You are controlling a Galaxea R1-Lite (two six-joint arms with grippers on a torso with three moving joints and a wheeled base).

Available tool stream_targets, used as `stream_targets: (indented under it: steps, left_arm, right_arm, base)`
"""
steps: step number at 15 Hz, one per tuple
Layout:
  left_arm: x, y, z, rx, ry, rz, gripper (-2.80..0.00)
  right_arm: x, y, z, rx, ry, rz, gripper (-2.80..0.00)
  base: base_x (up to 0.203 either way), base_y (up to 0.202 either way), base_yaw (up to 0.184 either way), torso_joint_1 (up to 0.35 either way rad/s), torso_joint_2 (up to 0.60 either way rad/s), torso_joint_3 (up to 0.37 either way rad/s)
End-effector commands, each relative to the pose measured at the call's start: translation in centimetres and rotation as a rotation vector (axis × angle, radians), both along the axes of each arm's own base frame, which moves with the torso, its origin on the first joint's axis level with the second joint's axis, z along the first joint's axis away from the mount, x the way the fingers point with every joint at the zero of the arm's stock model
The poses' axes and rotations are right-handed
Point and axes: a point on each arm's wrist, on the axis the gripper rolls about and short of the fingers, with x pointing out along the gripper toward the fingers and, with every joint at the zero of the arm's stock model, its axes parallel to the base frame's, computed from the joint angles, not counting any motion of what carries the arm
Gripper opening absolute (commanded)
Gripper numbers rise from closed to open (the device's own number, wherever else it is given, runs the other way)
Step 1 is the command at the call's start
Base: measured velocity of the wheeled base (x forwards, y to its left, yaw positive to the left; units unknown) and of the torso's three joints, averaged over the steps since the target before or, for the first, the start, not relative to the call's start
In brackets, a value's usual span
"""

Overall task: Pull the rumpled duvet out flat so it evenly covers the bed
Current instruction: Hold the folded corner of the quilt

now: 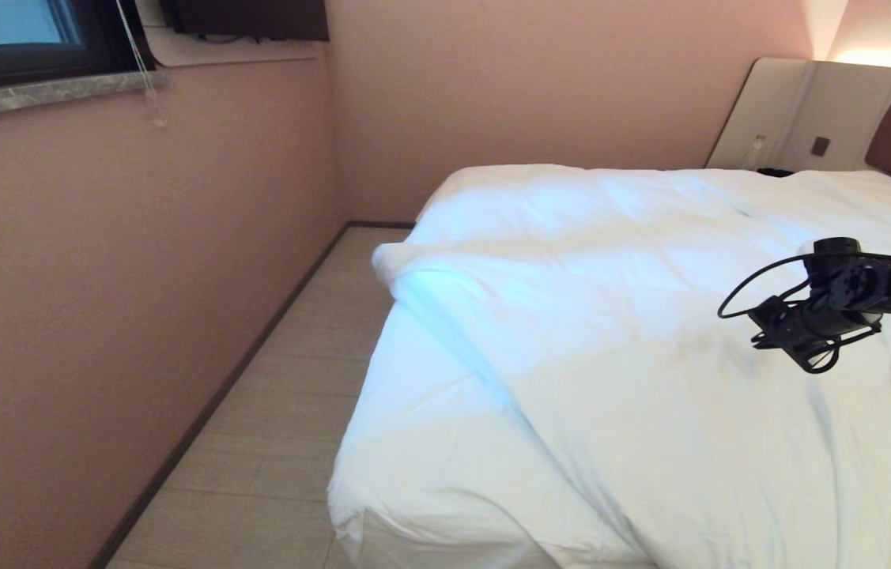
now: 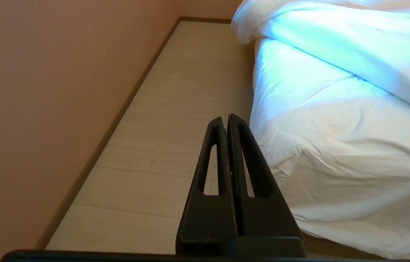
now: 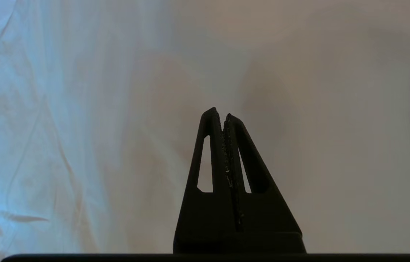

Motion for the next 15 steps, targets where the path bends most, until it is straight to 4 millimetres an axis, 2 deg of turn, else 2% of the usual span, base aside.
stream_targets:
  steps: [1,7,8,15]
  left_arm:
    - [0.00,0.00,0.01,-0.001,-0.001,0.000,-2.80]
    - [0.00,0.00,0.01,-0.001,-0.001,0.000,-2.80]
    - [0.00,0.00,0.01,-0.001,-0.001,0.000,-2.80]
    - [0.00,0.00,0.01,-0.001,-0.001,0.000,-2.80]
  right_arm:
    - [0.25,-0.06,-0.38,-0.022,-0.003,0.022,-2.80]
    - [0.39,-0.12,-0.76,-0.030,0.002,0.025,-2.80]
    - [0.37,-0.12,-0.71,-0.031,0.001,0.025,0.00]
    - [0.38,-0.05,-0.79,-0.029,0.006,0.025,0.00]
  base:
    - [0.000,0.000,0.000,0.000,0.00,0.000]
    - [0.000,0.000,0.000,0.000,0.00,0.000]
    - [0.000,0.000,0.000,0.000,0.00,0.000]
    - [0.000,0.000,0.000,0.000,0.00,0.000]
